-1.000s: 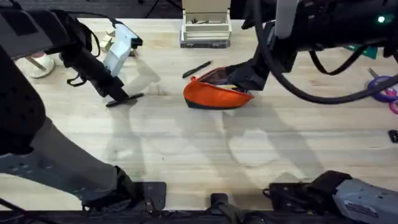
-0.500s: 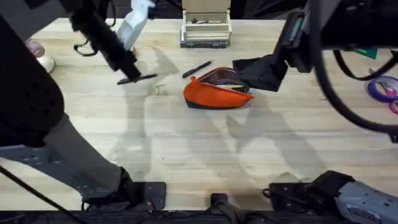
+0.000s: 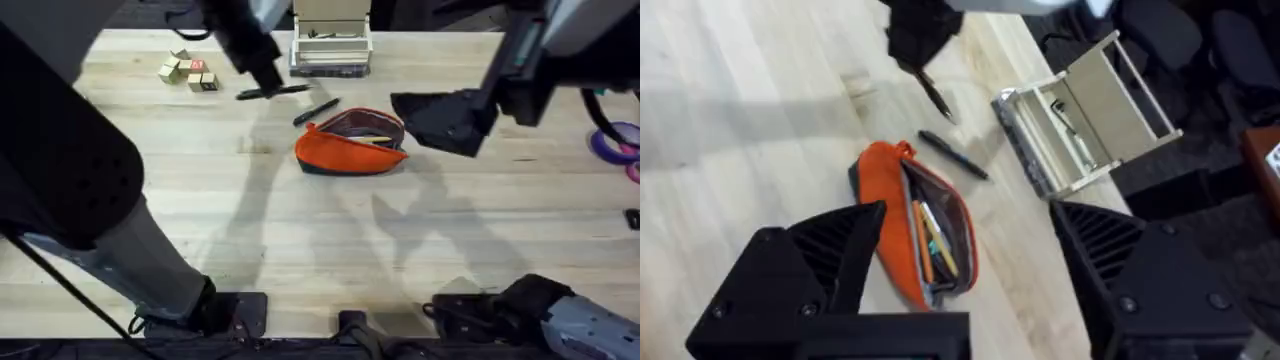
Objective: Unzip the bag, pick up the pens from the table one at a time and place them inside, then zip the bag closed.
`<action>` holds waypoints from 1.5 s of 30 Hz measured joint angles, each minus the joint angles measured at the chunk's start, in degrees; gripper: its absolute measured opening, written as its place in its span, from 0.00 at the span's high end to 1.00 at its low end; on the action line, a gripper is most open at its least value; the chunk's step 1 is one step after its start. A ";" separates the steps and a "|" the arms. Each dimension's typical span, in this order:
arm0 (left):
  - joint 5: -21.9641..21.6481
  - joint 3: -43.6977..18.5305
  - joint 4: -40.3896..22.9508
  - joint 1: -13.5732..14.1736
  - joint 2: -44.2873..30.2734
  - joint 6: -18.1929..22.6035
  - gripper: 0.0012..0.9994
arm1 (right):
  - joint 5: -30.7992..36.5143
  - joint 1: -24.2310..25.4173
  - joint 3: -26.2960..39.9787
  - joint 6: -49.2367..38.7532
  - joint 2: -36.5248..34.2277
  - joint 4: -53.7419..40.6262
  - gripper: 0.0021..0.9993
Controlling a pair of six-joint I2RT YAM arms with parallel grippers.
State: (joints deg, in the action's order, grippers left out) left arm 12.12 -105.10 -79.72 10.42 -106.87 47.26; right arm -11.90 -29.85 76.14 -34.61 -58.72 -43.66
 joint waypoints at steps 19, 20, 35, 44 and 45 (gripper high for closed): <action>1.79 -0.39 8.62 20.82 0.00 -12.15 0.96 | 1.70 0.00 0.00 1.66 12.82 -12.63 0.00; 1.90 -0.39 9.52 21.53 0.00 -12.29 0.96 | 2.06 0.00 0.02 1.66 12.87 -12.71 0.00; 3.10 -0.39 13.97 25.96 0.00 -13.02 0.96 | 3.34 0.00 0.00 1.66 12.87 -12.94 0.00; 3.60 -0.61 13.56 26.05 -2.84 -13.04 0.96 | 3.34 0.00 0.00 1.66 12.87 -12.94 0.00; 3.58 -0.61 13.49 26.05 -3.69 -13.05 0.96 | 3.36 0.00 0.00 1.66 12.87 -12.94 0.00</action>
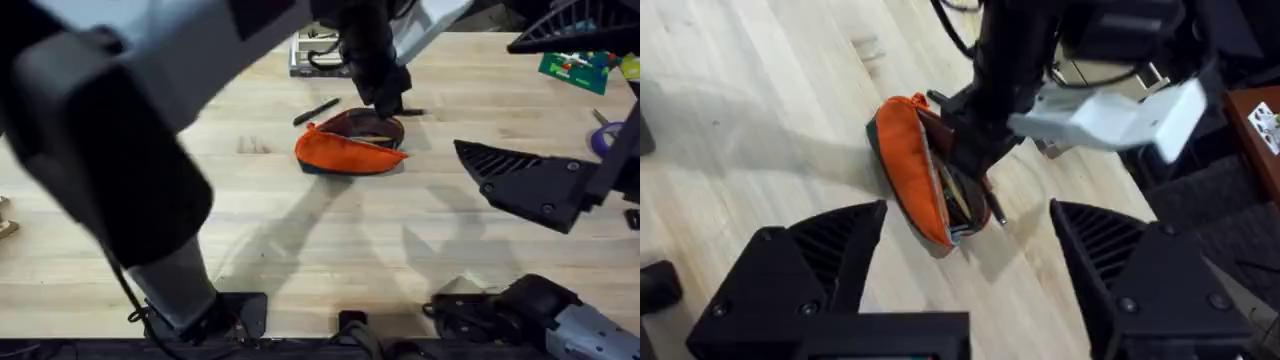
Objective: Unzip the bag, pick up the pens from the table one at a time and place them inside, then zip the bag closed.
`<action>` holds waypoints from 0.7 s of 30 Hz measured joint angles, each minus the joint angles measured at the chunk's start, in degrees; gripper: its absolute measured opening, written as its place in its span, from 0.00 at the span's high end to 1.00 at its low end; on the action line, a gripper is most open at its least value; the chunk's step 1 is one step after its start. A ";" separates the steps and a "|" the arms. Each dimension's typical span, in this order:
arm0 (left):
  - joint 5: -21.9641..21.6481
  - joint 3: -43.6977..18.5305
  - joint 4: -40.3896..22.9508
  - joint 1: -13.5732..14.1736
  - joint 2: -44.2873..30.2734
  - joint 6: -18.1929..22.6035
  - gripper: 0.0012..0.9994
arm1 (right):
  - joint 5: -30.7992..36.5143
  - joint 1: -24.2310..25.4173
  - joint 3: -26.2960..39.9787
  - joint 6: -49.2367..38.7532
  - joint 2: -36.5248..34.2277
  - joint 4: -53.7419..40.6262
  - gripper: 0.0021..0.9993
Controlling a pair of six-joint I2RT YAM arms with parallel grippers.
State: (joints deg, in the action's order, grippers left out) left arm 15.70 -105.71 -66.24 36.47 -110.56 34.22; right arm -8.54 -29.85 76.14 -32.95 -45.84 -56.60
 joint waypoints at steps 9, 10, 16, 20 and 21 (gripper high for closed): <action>-0.54 0.00 -0.62 0.00 -6.44 0.00 0.96 | -0.01 0.00 0.00 0.00 0.00 0.00 0.00; -0.92 0.00 -0.84 0.00 -6.79 -0.02 0.96 | -0.01 0.00 0.00 0.00 0.00 0.00 0.00; -5.49 0.00 -3.67 0.01 -8.96 -0.15 0.96 | -0.01 0.00 0.00 0.00 0.00 0.00 0.00; -8.55 0.00 -5.59 0.04 -9.16 -0.20 0.96 | -0.01 0.00 0.00 0.00 0.00 0.00 0.00; -9.09 0.00 -5.70 0.04 -9.18 -0.17 0.96 | -0.01 0.00 0.00 0.00 0.00 0.00 0.00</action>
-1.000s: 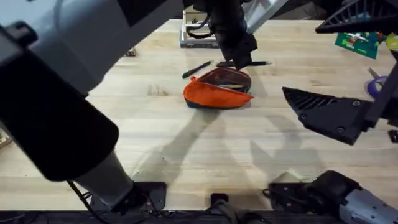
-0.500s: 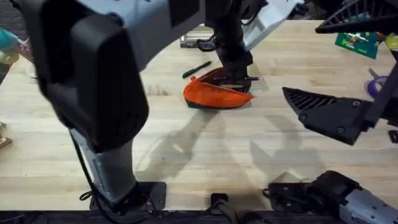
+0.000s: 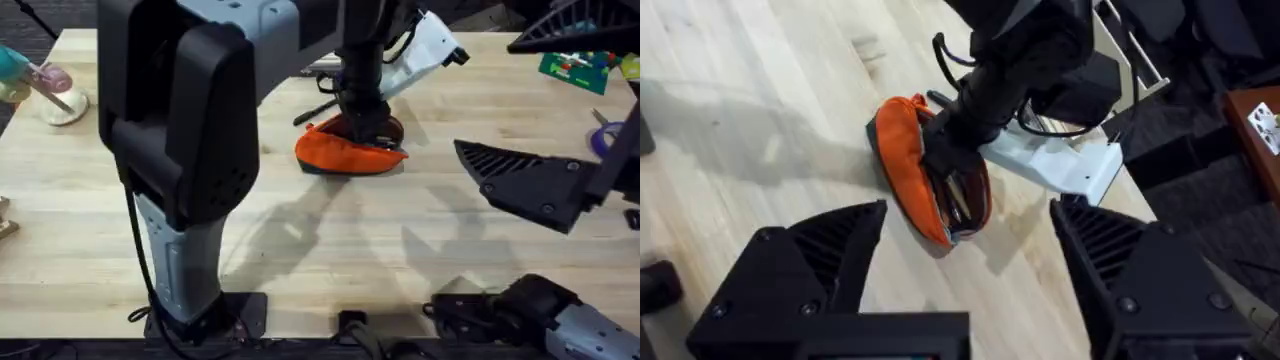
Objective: Unzip the bag, pick up the pens from the table one at a time and place them inside, then zip the bag closed.
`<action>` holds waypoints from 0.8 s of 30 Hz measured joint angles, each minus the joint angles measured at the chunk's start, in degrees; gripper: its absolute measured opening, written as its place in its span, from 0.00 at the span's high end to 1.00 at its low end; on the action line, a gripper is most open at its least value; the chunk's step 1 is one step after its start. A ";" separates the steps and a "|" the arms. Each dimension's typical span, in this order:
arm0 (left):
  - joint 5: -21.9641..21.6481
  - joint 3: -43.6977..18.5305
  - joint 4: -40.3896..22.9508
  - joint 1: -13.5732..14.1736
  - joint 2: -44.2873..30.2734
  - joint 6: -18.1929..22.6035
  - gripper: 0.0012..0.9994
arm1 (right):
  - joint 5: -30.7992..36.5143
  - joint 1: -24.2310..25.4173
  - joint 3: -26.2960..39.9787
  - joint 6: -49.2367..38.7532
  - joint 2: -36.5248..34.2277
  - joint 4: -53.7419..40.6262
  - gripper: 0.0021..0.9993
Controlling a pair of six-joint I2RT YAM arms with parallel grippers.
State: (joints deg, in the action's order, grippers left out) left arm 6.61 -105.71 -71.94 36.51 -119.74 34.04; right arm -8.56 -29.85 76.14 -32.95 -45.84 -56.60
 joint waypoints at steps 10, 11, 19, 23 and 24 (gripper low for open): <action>-1.31 0.00 0.72 0.00 0.02 -0.20 0.04 | 0.00 0.00 0.00 0.00 0.00 0.00 0.00; -1.33 0.00 0.72 0.00 0.02 -0.20 0.01 | 0.00 0.00 0.00 0.00 0.00 0.00 0.00; -1.38 0.00 0.42 0.07 0.02 -0.20 0.01 | 0.00 0.00 0.00 0.00 0.00 0.00 0.00; -1.40 -0.27 -1.09 0.22 0.02 -0.13 0.01 | 0.00 0.00 0.00 0.00 0.00 0.00 0.00; -1.40 -0.43 -1.62 0.32 0.02 -0.03 0.01 | 0.01 0.00 0.00 0.00 0.00 0.00 0.00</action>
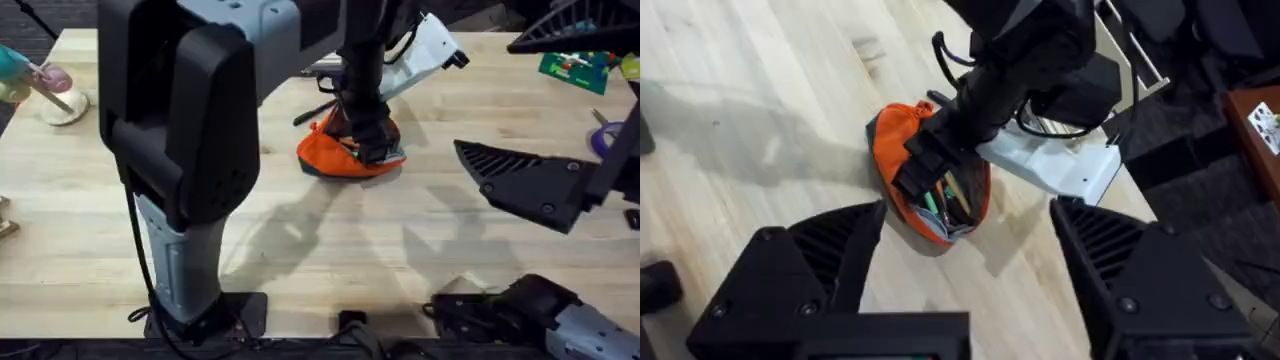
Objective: Unzip the bag, pick up the pens from the table one at a time and place them inside, then zip the bag closed.
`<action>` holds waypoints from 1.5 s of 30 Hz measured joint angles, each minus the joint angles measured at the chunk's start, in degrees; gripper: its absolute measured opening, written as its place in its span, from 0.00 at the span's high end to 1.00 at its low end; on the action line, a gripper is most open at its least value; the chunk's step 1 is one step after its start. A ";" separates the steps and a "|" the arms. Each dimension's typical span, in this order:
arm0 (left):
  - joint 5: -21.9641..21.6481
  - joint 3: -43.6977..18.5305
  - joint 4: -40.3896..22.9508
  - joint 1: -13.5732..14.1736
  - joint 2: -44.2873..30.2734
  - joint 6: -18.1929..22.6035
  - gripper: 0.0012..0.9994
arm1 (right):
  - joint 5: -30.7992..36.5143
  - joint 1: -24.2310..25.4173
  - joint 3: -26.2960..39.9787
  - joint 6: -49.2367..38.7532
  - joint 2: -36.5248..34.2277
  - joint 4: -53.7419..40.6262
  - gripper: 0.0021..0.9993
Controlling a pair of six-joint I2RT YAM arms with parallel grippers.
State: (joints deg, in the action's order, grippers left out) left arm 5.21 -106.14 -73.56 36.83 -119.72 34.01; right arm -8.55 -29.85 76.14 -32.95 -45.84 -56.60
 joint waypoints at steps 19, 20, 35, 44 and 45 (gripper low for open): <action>0.39 -5.01 -0.42 -10.20 9.82 -1.34 0.01 | -0.01 0.00 0.00 0.00 0.00 0.00 0.00; 0.67 -5.01 -0.41 -11.03 9.73 -1.47 0.01 | -0.01 0.00 0.00 0.00 0.00 0.00 0.00; 1.60 -5.01 0.76 -19.44 9.73 -1.52 0.01 | 0.01 0.00 0.00 0.00 0.00 0.00 0.00; 1.74 -5.01 0.92 -19.29 9.73 -1.52 0.01 | 0.01 0.00 0.00 0.00 0.00 0.00 0.00; 2.06 -5.01 0.94 -19.29 9.75 -1.52 0.01 | 0.01 0.00 0.00 0.00 0.00 0.00 0.00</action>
State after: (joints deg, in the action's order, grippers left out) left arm 7.27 -111.15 -72.62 17.54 -109.97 32.49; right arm -8.54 -29.85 76.14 -32.95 -45.84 -56.60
